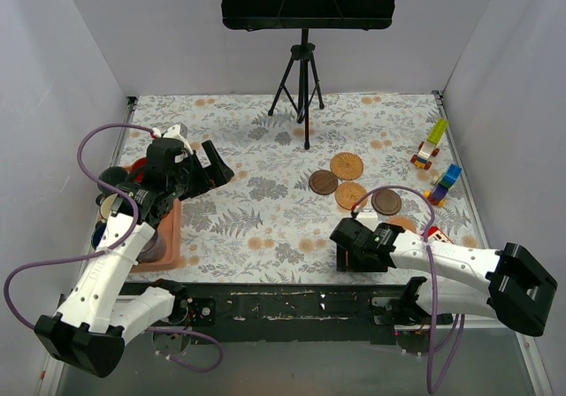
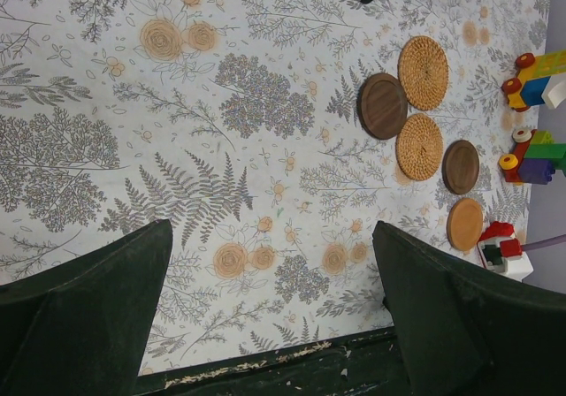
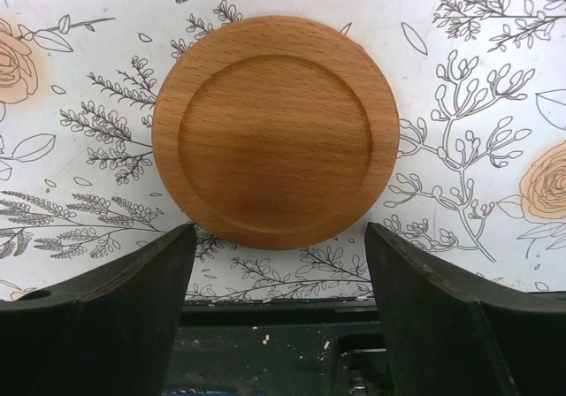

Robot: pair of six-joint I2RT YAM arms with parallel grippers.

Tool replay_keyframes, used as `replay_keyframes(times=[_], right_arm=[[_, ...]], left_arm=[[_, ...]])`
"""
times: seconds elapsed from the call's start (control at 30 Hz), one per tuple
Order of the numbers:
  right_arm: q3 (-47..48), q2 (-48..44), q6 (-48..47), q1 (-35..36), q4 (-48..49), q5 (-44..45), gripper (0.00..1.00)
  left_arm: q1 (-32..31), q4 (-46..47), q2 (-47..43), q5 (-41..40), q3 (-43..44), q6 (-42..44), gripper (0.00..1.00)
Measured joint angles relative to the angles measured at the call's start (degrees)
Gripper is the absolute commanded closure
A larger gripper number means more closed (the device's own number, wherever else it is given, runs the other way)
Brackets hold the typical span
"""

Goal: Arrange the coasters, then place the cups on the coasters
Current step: Move the coaster to the center of the board.

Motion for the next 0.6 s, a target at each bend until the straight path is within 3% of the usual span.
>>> replay_keyframes(times=[0.23, 0.6], right_arm=[[-0.39, 0.44, -0.42, -2.29, 1.86, -1.27, 0.23], [2.60, 5.64, -4.76, -8.55, 5.11, -2.29, 0.26]], left_arm=[[0.00, 0.02, 0.17, 0.02, 0.00, 0.00, 0.02], [0.00, 0.02, 0.50, 0.02, 0.00, 0.00, 0.02]])
